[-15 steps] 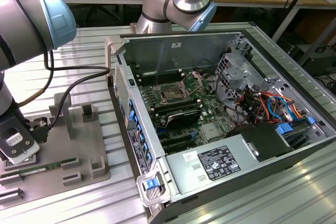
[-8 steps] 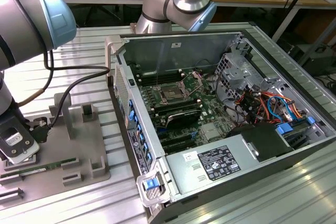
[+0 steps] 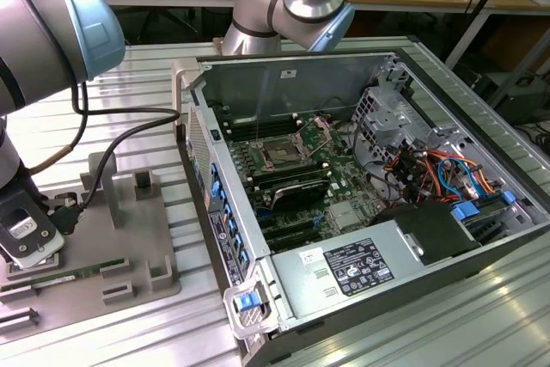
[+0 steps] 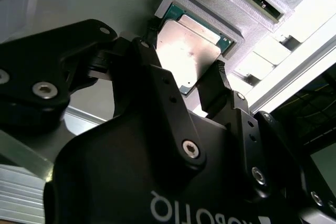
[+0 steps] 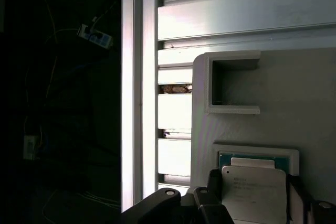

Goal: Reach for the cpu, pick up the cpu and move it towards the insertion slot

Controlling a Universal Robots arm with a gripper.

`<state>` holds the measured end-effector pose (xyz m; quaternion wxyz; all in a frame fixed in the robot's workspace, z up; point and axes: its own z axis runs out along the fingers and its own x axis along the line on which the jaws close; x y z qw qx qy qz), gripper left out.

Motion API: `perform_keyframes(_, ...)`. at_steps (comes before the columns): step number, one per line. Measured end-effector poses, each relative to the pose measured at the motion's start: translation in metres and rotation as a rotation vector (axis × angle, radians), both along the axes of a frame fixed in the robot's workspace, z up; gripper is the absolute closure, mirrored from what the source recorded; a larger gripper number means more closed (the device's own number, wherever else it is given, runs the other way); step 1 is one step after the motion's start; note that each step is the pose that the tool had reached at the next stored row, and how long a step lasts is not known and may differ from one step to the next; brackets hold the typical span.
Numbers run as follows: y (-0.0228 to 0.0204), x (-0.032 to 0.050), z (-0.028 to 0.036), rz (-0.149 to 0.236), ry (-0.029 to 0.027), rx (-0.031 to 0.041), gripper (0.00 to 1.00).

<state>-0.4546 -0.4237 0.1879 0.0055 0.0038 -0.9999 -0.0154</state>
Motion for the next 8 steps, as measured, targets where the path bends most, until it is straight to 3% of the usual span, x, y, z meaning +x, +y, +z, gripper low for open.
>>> perform_keyframes(8, 0.0000, 0.0001, 0.0021, 0.000, 0.0000, 0.0011, 0.45)
